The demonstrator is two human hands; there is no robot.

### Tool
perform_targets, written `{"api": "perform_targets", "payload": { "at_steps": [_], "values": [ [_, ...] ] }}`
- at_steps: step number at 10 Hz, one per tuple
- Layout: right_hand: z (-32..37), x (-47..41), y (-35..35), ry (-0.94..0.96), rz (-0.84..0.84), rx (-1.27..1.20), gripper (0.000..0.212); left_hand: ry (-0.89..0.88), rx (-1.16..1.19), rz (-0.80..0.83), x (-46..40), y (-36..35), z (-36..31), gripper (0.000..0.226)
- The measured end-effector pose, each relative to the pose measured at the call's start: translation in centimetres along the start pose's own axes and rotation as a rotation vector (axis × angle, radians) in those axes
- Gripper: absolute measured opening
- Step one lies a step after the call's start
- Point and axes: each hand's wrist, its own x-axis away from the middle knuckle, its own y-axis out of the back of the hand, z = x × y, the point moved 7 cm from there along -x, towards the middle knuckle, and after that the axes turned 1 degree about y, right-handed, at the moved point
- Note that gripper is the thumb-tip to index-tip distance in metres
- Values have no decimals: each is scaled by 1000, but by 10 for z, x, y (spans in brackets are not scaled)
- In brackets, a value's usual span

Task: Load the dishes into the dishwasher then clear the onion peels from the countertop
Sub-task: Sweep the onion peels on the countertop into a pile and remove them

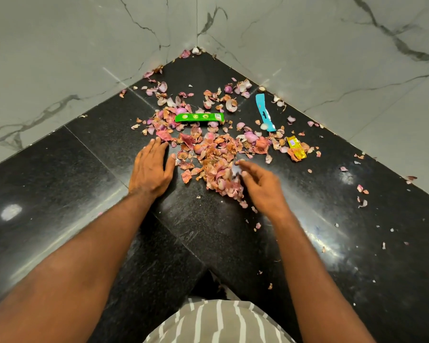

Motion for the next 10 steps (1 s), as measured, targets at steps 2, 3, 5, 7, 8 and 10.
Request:
{"api": "perform_targets", "payload": {
  "at_steps": [2,3,5,7,8,10],
  "values": [
    [-34,21,51,-385,464,274,28,-7,-4,-7,-2,-3,3,62],
    [-55,52,28,-651,751,239,54,-7,-9,-6,-3,-4,3,62],
    [-34,13,-13,-409,582,93,57,-8,-15,-8,-3,-4,4,61],
    [16,-25,3,120,92,-111,26,-5,0,-14,-2,-3,4,61],
    [6,-17,14,-33,227,-174,34,-5,1,-13,-3,-2,4,61],
    [-45,11,10,-391,590,212,20,-10,3,-20,-3,-3,4,61]
  ]
}}
